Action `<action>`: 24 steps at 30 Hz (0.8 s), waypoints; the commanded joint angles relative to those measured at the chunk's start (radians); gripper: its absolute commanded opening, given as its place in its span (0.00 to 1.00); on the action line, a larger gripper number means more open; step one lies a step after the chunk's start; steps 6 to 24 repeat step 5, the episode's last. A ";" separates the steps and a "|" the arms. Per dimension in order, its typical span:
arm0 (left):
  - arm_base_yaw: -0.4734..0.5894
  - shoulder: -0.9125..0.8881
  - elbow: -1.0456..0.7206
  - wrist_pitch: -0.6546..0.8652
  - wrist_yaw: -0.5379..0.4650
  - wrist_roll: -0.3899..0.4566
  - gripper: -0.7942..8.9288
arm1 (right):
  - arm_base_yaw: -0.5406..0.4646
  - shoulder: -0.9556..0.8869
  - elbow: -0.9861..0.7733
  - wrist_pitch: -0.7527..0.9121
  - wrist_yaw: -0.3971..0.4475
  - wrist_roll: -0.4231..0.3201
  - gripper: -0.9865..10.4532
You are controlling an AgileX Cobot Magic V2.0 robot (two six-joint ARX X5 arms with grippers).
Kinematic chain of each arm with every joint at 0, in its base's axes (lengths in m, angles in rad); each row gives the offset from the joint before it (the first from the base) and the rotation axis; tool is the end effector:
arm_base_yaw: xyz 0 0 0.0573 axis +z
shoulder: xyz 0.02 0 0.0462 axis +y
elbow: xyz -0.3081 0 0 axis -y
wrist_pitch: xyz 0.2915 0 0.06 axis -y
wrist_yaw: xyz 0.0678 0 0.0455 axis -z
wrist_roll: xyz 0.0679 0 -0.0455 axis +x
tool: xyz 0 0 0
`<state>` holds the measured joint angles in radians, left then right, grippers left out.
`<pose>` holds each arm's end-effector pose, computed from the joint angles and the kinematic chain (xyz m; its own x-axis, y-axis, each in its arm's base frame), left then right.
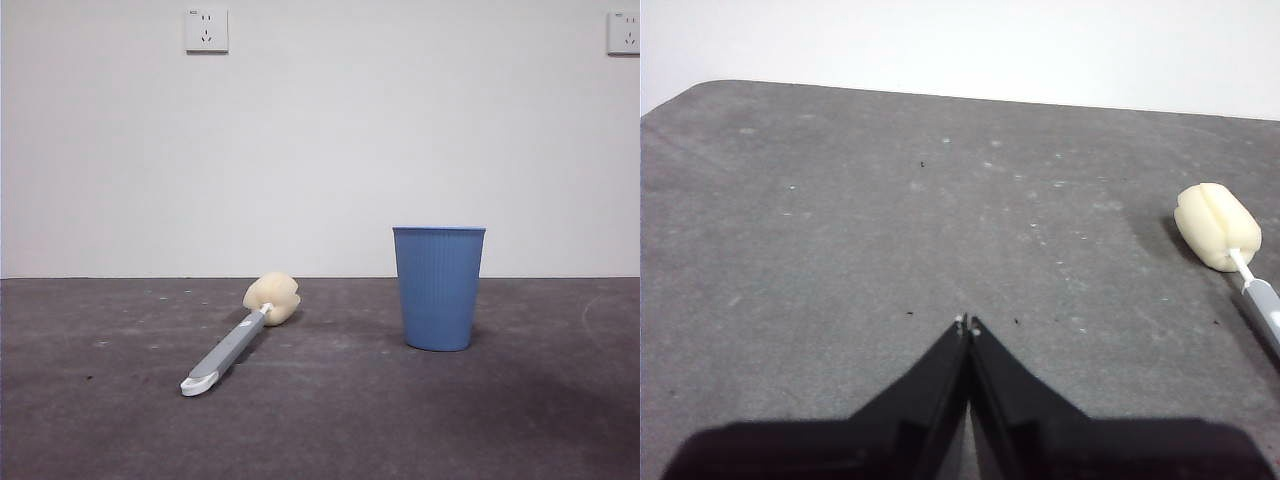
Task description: Pick up the cup brush,pick up the cup,insert the brush into the cup,clean the cup,put the cup brush back,put the cup back to the fixed position on the table
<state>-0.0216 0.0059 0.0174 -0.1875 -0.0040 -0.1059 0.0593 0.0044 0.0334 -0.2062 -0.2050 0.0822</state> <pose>0.1363 -0.0027 0.1449 0.9844 -0.0173 -0.1751 -0.0009 0.9946 -0.1034 0.1327 0.0217 0.1496 0.9500 0.2603 -0.1726 -0.2427 0.9631 0.1166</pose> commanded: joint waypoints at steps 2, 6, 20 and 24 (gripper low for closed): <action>0.003 -0.003 -0.013 0.002 0.006 -0.002 0.08 | -0.001 -0.003 -0.014 0.001 0.003 0.006 0.09; 0.003 -0.003 -0.013 0.002 0.006 -0.002 0.08 | -0.001 -0.003 -0.014 0.001 0.003 0.006 0.09; 0.003 -0.003 -0.013 0.002 0.006 -0.002 0.08 | -0.001 -0.003 -0.014 0.001 0.003 0.006 0.09; 0.003 -0.003 -0.013 0.002 0.006 -0.002 0.08 | -0.001 -0.003 -0.014 0.001 0.003 0.006 0.09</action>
